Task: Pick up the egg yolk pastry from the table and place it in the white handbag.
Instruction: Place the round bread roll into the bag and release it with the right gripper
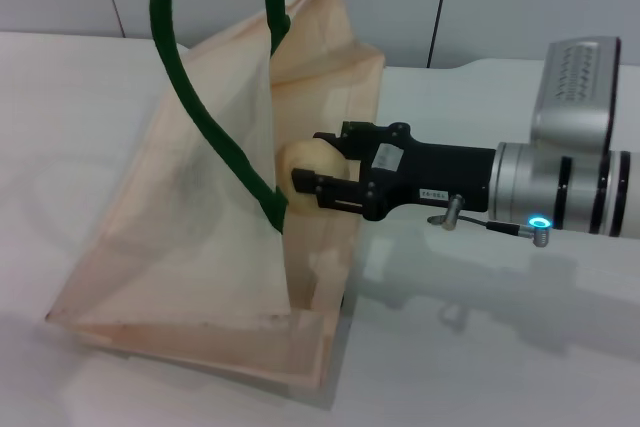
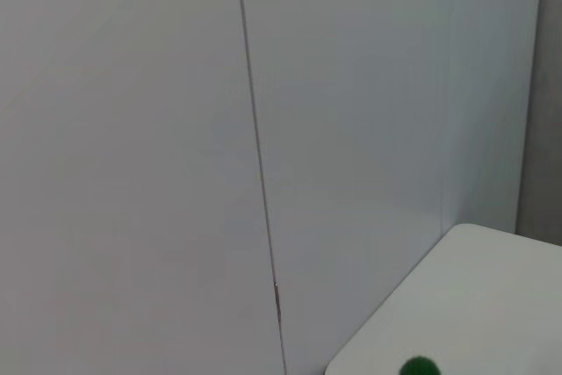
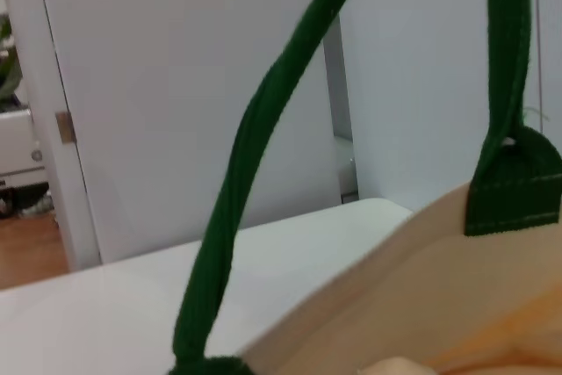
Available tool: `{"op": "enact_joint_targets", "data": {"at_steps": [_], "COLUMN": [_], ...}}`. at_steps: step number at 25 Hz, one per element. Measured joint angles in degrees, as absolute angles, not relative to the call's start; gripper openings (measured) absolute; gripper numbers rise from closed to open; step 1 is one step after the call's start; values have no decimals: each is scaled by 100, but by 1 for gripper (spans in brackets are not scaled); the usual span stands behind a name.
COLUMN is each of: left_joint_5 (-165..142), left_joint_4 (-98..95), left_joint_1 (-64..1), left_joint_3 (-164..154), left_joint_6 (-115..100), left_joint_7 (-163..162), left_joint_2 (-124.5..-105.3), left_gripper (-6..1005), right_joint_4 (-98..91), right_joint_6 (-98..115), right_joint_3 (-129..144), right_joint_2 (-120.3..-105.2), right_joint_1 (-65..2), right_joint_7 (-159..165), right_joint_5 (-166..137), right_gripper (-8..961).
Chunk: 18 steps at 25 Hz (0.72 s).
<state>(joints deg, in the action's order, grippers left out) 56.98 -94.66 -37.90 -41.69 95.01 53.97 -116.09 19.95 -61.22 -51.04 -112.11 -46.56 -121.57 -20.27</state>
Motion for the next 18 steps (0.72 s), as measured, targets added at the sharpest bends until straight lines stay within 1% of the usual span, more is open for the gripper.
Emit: {"op": "enact_joint_targets", "data": {"at_steps": [4,18], "left_joint_5": [5701,5787], "left_joint_4": [-9466,-9590], "left_joint_1": [-3832,-3734], "left_joint_3": [-4192,-4165], "left_joint_6": [9502,9579], "left_joint_7": [5395,5365], "left_joint_2": [-11622,-11637], "left_gripper": [138,141], "right_joint_4": [1790,1801], "right_joint_6": [-6122,-5758], "right_joint_3": [-5106,-5195], "right_joint_2": [-11297,-11396], "right_joint_1": [-4741,-4722], "right_joint_7": [-12315,-12482], "right_joint_5": [-2016,-1994], "right_gripper": [556,550]}}
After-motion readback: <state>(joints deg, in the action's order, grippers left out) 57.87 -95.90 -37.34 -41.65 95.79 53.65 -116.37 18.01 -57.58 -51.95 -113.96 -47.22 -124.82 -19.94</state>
